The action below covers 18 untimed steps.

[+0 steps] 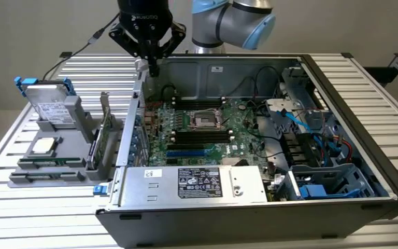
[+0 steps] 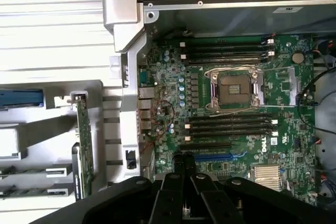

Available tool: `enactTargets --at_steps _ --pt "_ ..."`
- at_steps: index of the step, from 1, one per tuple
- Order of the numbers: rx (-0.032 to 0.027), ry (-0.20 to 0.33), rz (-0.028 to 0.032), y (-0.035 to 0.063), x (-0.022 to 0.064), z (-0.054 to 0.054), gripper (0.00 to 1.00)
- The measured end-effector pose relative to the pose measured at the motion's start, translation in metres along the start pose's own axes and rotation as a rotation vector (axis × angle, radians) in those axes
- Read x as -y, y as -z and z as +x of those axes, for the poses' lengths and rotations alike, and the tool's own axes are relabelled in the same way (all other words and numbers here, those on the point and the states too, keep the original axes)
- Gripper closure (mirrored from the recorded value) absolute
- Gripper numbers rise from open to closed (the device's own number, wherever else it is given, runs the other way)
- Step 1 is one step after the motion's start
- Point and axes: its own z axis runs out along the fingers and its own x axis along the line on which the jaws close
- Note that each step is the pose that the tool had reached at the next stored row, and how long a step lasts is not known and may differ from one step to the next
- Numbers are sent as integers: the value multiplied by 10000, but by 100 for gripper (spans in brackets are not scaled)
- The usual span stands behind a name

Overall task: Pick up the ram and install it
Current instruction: 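Reach for the ram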

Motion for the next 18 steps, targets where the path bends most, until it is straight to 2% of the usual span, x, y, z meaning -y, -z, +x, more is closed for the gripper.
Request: enactTargets --at_steps 18 --pt "-5 0 1 -51 126 815 90"
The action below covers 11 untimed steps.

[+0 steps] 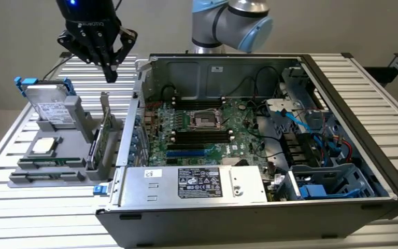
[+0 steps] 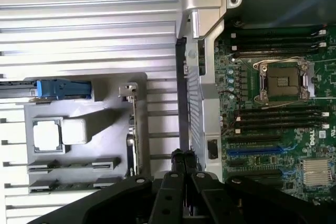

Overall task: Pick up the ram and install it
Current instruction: 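Reach for the ram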

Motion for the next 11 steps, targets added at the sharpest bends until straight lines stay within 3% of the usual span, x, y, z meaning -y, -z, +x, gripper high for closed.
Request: enactTargets --at_steps 6,11 --pt "-19 4 1 -13 52 230 90" --pt "-65 22 4 -33 97 334 90"
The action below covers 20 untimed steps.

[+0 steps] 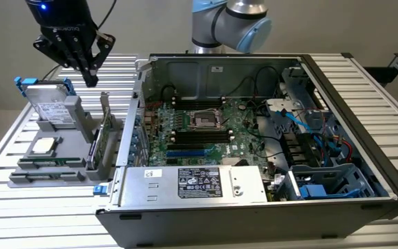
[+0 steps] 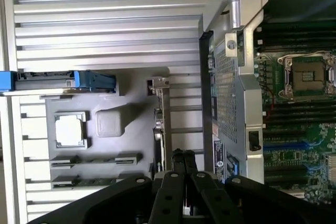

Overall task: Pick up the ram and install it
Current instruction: 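Reach for the ram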

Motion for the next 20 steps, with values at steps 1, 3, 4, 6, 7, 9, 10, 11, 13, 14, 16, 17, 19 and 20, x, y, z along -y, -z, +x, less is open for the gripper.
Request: enactTargets --at_steps 1,3,4,6,7,9,10,11,13,14,16,17,19,20 --pt "-14 5 1 -4 10 19 90" --pt "-40 13 3 -14 28 54 90" --pt "-52 17 4 -19 37 72 90" --pt "-73 24 4 -31 58 111 90" --pt "-84 27 6 -37 68 130 90" --pt "-104 33 7 -49 89 173 90" --pt "-114 34 8 -55 98 195 90" --pt "-123 37 8 -61 108 217 90" --pt "-140 41 10 -73 128 261 90" --pt "-150 43 10 -79 139 284 90" --pt "-170 50 11 -91 159 323 90" --pt "-180 53 12 -97 170 341 90" --pt "-202 61 13 -108 191 374 90" --pt "-215 66 14 -115 202 391 90"
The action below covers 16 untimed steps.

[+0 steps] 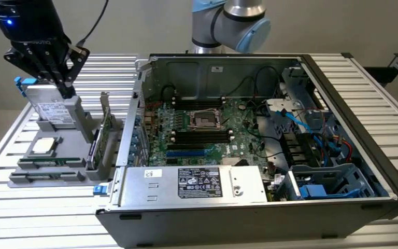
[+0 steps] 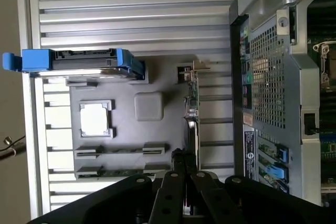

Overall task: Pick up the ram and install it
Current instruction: 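Reach for the ram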

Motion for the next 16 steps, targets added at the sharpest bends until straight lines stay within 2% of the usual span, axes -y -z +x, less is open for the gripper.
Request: enactTargets --at_steps 16 --pt "-209 83 13 -92 170 227 90"
